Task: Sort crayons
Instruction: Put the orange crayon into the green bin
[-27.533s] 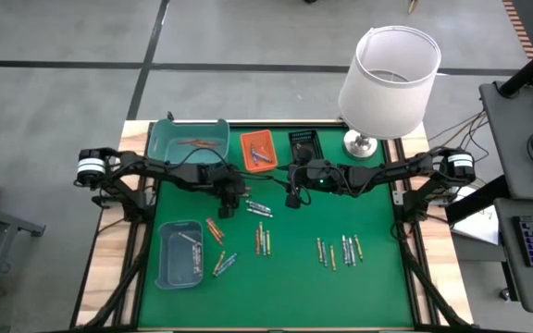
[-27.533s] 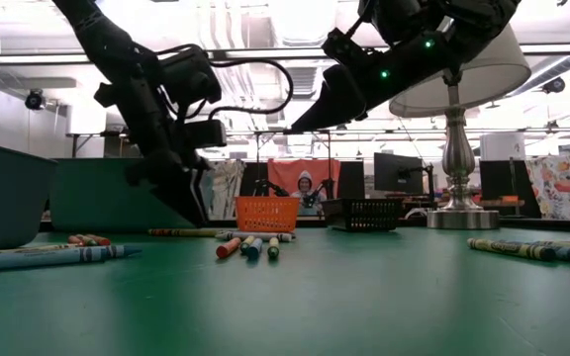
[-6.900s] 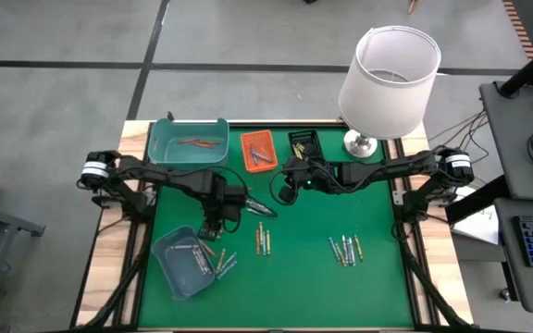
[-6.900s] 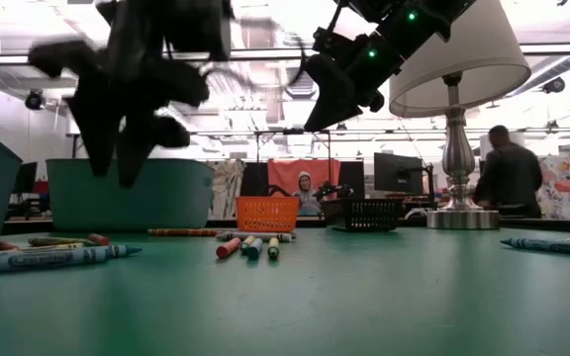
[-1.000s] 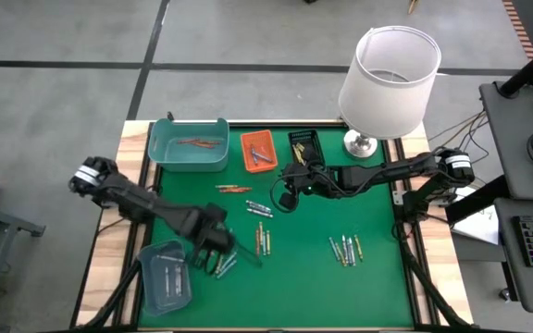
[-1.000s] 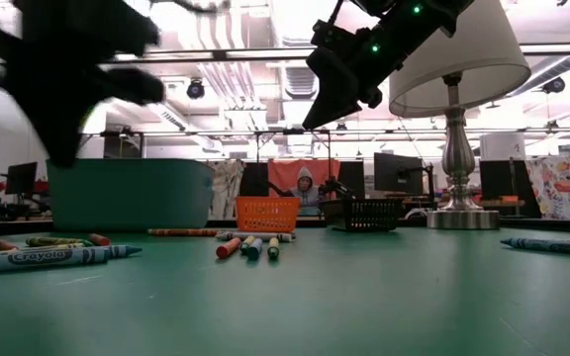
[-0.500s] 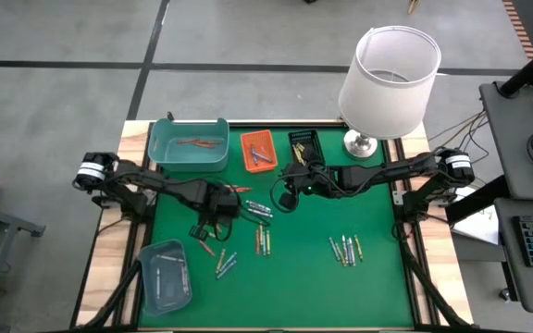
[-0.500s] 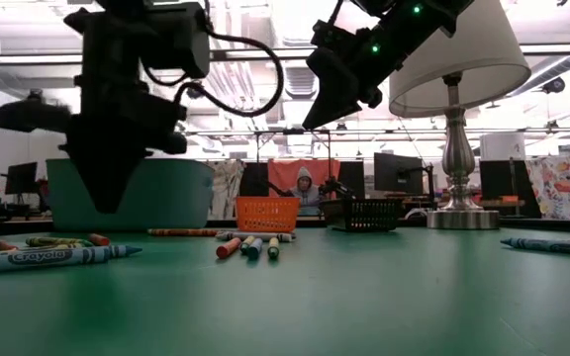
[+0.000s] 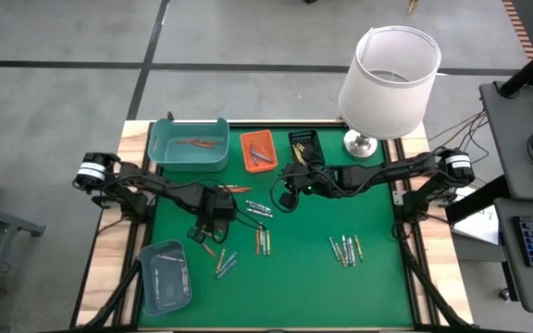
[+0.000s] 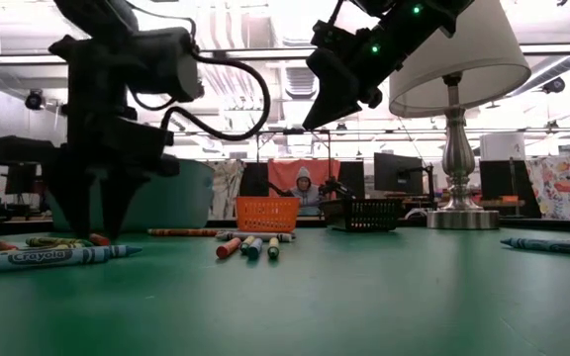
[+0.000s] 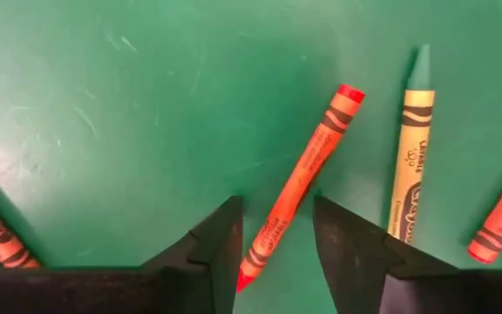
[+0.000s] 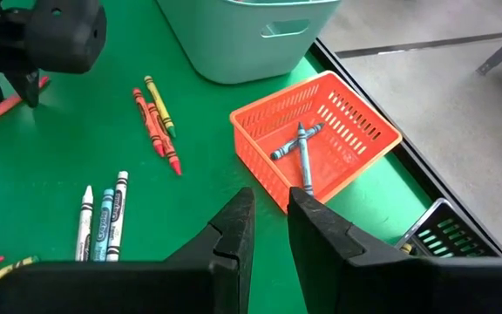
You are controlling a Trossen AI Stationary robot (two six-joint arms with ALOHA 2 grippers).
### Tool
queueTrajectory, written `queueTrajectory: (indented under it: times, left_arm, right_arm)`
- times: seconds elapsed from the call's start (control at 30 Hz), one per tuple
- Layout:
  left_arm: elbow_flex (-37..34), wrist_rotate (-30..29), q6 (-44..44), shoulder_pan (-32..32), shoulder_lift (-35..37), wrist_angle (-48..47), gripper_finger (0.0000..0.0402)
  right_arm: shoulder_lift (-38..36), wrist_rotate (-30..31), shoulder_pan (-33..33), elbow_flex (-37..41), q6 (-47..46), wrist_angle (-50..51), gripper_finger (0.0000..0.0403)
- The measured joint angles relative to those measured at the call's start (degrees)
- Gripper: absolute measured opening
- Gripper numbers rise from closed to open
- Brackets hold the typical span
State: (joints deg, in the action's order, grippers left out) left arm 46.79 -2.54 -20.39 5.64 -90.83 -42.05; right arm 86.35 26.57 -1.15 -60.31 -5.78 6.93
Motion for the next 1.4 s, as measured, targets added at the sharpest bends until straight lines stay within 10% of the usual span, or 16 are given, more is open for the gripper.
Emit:
queueTrajectory:
  times: [0.43, 0.87, 1.4]
  left_arm:
    - [-1.74, -1.6, -2.15, -0.1, 0.15, 2.77, 0.0012]
    - [11.34, -3.37, -3.14, -2.76, 4.27, -13.44, 0.0001]
    - [16.95, -3.08, -10.37, -44.59, 15.81, -15.93, 0.0]
  right_arm:
    - [0.0, 0.02, 0.0, 0.0, 0.66, -0.02, 0.0061]
    - [0.0, 0.07, 0.0, 0.0, 3.56, 0.09, 0.0061]
    - [0.0, -4.23, -12.77, -2.29, 14.45, -8.65, 0.0061]
